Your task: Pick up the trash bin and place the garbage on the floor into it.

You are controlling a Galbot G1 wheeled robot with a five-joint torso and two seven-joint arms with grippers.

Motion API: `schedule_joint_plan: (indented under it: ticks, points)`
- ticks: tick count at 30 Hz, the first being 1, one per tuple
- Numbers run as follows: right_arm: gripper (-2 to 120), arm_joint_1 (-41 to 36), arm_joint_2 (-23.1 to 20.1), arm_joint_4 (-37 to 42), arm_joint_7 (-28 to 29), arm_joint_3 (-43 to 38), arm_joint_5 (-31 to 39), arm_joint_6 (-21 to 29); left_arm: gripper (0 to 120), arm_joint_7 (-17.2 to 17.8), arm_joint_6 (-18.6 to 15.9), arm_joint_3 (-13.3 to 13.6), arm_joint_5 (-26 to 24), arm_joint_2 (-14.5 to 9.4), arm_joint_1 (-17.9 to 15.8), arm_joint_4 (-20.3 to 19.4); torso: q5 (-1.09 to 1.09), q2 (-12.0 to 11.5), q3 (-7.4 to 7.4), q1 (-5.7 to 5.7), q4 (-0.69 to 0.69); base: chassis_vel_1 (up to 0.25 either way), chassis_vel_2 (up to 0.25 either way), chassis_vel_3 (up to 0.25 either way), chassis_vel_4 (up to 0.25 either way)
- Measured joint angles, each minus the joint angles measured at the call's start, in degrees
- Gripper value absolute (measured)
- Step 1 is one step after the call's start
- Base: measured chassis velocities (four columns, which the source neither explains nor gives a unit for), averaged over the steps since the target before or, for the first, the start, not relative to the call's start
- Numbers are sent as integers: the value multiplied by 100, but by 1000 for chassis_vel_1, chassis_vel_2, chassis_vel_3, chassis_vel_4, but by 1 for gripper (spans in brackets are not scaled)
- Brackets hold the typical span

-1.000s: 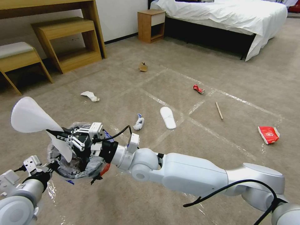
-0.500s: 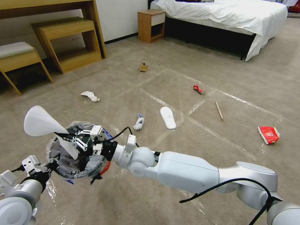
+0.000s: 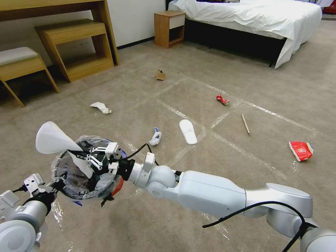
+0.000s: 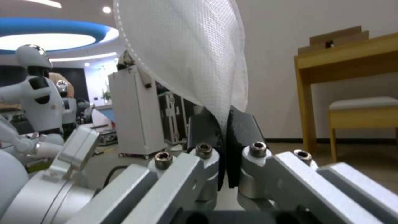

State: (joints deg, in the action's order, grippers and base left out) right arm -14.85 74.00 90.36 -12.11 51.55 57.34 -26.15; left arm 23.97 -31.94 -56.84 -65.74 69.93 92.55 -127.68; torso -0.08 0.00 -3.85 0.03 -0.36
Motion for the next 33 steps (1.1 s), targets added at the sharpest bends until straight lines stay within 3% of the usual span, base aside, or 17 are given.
schedule_joint_plan:
  ticks: [4,20,25,27,33]
  points:
    - [1,-36,-2,3,49,24,-52,20,1,-2,4,-1,2,2,0,1,0,0,0,0,0,0,0,0,0]
    - [64,-196,-11,-67,177,154,-274,51,1,-10,38,-15,15,38,18,-8,0,1,0,0,0,0,0,0,0]
    - [78,-200,-10,-74,197,155,-304,47,1,-16,59,-10,36,51,23,-6,0,1,0,0,0,0,0,0,0]
    - [89,-200,-27,-74,207,149,-316,44,1,-18,68,-1,43,57,20,-3,0,1,0,0,0,0,0,0,0]
    - [96,-203,-67,-70,215,124,-341,40,1,-20,75,9,56,69,19,6,0,1,0,0,0,0,0,0,0]
